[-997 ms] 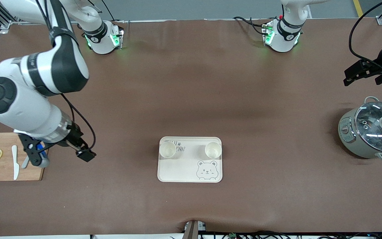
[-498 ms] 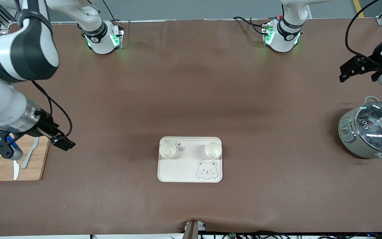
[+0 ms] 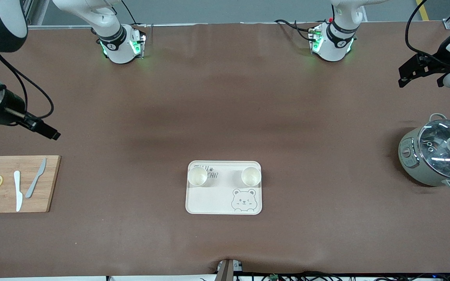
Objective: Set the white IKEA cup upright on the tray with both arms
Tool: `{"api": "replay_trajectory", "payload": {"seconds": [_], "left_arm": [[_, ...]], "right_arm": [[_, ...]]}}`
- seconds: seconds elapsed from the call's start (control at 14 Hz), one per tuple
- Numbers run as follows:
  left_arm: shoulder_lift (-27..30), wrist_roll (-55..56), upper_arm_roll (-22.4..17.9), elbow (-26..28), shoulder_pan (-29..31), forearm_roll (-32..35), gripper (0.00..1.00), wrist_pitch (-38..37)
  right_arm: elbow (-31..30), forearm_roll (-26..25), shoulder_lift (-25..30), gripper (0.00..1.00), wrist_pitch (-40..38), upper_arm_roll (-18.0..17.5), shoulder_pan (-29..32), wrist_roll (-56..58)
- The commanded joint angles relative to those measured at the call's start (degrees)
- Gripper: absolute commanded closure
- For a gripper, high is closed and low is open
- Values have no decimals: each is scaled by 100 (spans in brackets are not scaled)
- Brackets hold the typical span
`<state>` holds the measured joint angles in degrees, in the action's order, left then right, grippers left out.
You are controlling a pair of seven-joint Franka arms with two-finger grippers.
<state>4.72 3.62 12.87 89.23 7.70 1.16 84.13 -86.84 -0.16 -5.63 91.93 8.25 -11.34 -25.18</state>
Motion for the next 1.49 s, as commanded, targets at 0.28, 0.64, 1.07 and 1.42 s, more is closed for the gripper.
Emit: {"api": "replay_trajectory", "payload": {"seconds": [0.28,0.64,1.07,1.42], "left_arm": [[309,139,-487,462,-726,-37,0,393],[354,16,-698,499,-691,-37,0,517],[266,60,-707,306,-620,-37,0,499],[257,226,-672,305,-638,-37,0,482]], "right_arm": [[-544,-177,765,0,-290,-69,343,1797],[-597,-344,862,0,-290,-69,553,1859],[-317,-247,792,0,-281,-60,1002,2826],[-263,-247,801,0,-290,-148,729,2764]]}}
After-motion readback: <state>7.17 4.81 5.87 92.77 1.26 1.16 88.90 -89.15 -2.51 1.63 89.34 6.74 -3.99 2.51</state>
